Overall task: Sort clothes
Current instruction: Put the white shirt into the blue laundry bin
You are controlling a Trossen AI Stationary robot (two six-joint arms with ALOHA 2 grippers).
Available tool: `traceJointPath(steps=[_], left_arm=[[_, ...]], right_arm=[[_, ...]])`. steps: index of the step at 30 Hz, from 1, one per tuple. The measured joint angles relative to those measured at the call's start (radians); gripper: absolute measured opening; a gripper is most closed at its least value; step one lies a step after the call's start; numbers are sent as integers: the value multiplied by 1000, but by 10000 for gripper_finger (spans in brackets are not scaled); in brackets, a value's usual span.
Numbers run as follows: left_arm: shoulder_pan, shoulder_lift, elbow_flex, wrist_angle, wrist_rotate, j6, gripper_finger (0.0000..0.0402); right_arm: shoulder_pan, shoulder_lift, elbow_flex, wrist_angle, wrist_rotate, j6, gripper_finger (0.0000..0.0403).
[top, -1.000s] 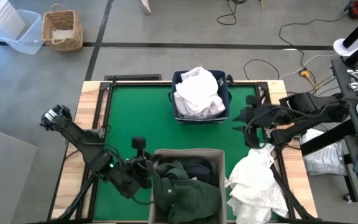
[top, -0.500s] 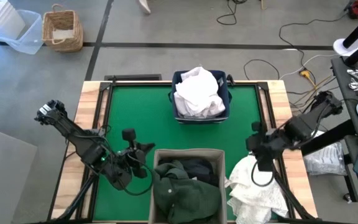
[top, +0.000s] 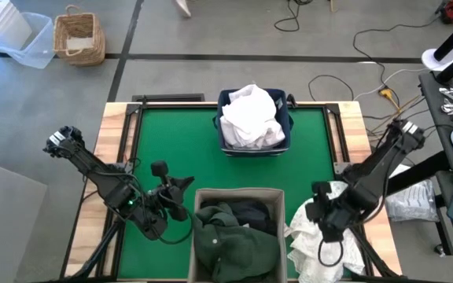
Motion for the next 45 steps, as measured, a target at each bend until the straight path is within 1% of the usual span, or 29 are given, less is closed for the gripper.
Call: traceJointPath(steps=[5,13,18,24,28,31,33,40,41,45], left_arm=[[0,0,0,0,0,-71,0],[0,0,0,-2,0,-75,0],[0,0,0,-2,0,-75,0],[0,0,1,-2,0,-75,0],[0,0,1,-2,0,-75,0],[0,1,1,-2,0,-75,0],[0,1,1,-2,0,-75,0],[0,1,1,-1,0,-74,0],[0,1,1,-1,0,-74,0],[0,1,1,-1,0,-74,0]], right_arm=[[51,64,0,46,-11,46,202],[114,199,2,61,-6,116,215],[122,269,2,61,-6,151,225],[121,352,-1,63,-5,151,238],[121,401,-7,66,-4,150,234],[121,411,-7,70,-4,142,207],[121,403,-8,71,-4,143,177],[121,327,-11,69,-3,139,34],[121,315,-11,67,0,139,24],[121,262,-11,48,50,169,16]])
